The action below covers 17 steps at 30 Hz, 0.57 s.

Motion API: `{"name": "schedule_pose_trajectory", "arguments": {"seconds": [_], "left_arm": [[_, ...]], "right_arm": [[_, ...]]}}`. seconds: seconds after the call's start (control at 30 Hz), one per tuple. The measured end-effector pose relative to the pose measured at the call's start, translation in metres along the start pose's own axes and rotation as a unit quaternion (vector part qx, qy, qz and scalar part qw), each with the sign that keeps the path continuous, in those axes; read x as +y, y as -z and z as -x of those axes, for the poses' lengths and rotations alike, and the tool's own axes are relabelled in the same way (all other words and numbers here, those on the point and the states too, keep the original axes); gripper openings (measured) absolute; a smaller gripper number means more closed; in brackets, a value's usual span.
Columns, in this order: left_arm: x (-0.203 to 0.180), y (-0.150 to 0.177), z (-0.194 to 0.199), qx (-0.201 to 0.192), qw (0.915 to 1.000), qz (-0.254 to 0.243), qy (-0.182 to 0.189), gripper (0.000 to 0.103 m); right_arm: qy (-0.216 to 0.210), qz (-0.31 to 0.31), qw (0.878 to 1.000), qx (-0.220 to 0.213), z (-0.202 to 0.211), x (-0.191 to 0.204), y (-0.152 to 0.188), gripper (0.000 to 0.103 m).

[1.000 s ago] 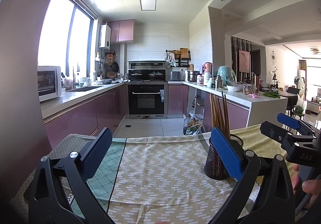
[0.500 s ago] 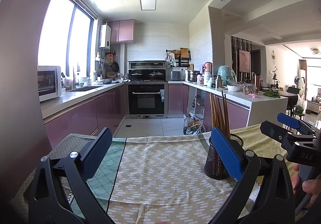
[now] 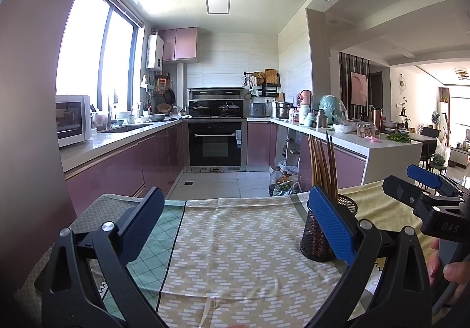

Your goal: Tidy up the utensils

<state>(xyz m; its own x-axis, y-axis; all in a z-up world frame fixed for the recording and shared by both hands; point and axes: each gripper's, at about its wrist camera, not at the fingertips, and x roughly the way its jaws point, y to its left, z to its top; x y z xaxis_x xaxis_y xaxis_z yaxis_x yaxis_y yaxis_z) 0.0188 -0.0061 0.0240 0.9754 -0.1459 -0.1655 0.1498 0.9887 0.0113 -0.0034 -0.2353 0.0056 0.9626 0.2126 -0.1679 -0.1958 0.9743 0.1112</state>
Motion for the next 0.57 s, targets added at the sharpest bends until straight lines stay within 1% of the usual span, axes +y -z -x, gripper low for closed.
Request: {"name": "schedule_pose_trajectory", "arguments": {"seconds": [0.27, 0.4, 0.47, 0.5, 0.57], "left_arm": [[-0.004, 0.003, -0.002, 0.002, 1.0000, -0.007, 0.003, 0.097], [-0.003, 0.005, -0.009, 0.020, 0.9998, -0.005, 0.000, 0.097], [0.001, 0.008, -0.015, 0.036, 0.9993, -0.001, -0.007, 0.097], [0.004, 0.009, -0.020, 0.047, 0.9989, 0.002, -0.007, 0.097], [0.011, 0.014, -0.030, 0.072, 0.9973, 0.006, -0.015, 0.097]], "right_arm": [[0.005, -0.001, 1.000, 0.008, -0.003, -0.003, 0.003, 0.097], [0.019, -0.003, 1.000, 0.019, -0.006, -0.013, 0.006, 0.097], [0.035, 0.001, 0.999, 0.035, -0.011, -0.024, 0.009, 0.097], [0.043, 0.003, 0.998, 0.051, -0.015, -0.030, 0.012, 0.097], [0.080, 0.004, 0.992, 0.100, -0.030, -0.050, 0.020, 0.097]]}}
